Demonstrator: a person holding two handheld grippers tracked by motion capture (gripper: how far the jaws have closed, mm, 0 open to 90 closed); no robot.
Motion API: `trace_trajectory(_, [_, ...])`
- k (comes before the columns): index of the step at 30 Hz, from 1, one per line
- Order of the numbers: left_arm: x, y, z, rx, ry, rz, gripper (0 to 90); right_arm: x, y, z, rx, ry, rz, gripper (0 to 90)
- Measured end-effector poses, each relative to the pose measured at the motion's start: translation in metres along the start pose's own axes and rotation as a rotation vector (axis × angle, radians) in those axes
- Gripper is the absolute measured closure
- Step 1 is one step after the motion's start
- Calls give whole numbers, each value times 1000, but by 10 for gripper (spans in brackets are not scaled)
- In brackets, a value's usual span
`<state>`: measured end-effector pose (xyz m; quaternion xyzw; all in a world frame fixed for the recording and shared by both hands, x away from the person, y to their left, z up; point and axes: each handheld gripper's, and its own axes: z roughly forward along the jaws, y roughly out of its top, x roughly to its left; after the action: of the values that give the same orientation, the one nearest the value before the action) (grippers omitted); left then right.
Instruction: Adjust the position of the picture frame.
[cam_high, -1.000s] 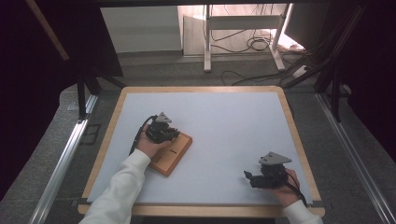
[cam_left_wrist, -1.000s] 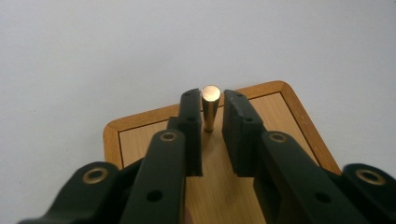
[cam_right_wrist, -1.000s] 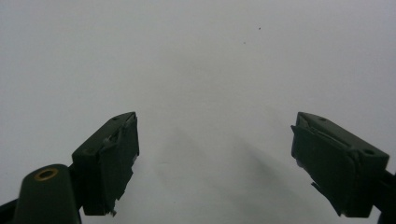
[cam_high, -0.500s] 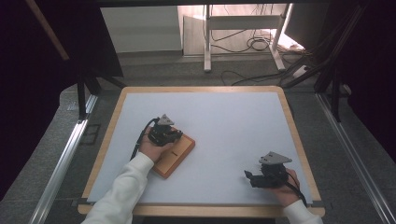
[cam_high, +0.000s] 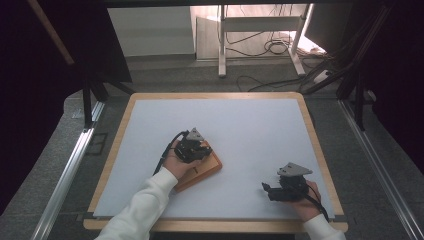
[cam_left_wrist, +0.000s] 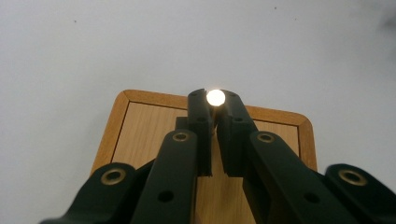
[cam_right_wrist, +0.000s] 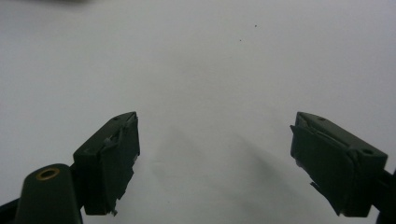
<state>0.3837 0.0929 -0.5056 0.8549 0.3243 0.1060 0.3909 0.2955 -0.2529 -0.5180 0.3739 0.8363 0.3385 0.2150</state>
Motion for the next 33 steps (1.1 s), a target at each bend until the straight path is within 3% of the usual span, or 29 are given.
trace_trajectory(8, [3,-1,9,-1,-2,-21,847,0,0,1,5,-2,-3,154])
trace_trajectory(14, [2,0,9,9,-4,13,835,1,-1,2,11,-2,-8,154])
trace_trajectory(17, [6,-4,-4,-30,29,25,687,1,-1,1,7,-4,-6,154])
trace_trajectory(21, [14,-11,-23,-64,44,11,552,1,-1,1,8,-4,-5,154])
trace_trajectory(22, [19,-17,-33,-77,50,-15,552,0,-2,1,7,-5,-6,154])
trace_trajectory(23, [25,-23,-42,-85,53,-39,450,0,-1,1,6,-6,-6,154])
trace_trajectory(24, [25,-23,-42,-85,53,-39,430,0,-1,1,6,-6,-6,154])
trace_trajectory(26, [38,-38,-58,-80,69,-73,393,1,-1,1,7,-6,-8,154])
trace_trajectory(28, [42,-43,-62,-75,78,-81,397,1,-1,1,8,-6,-10,154])
trace_trajectory(30, [53,-56,-70,-53,96,-103,456,2,0,2,9,-6,-13,154])
trace_trajectory(33, [59,-62,-73,-38,100,-112,676,2,0,3,10,-8,-17,154])
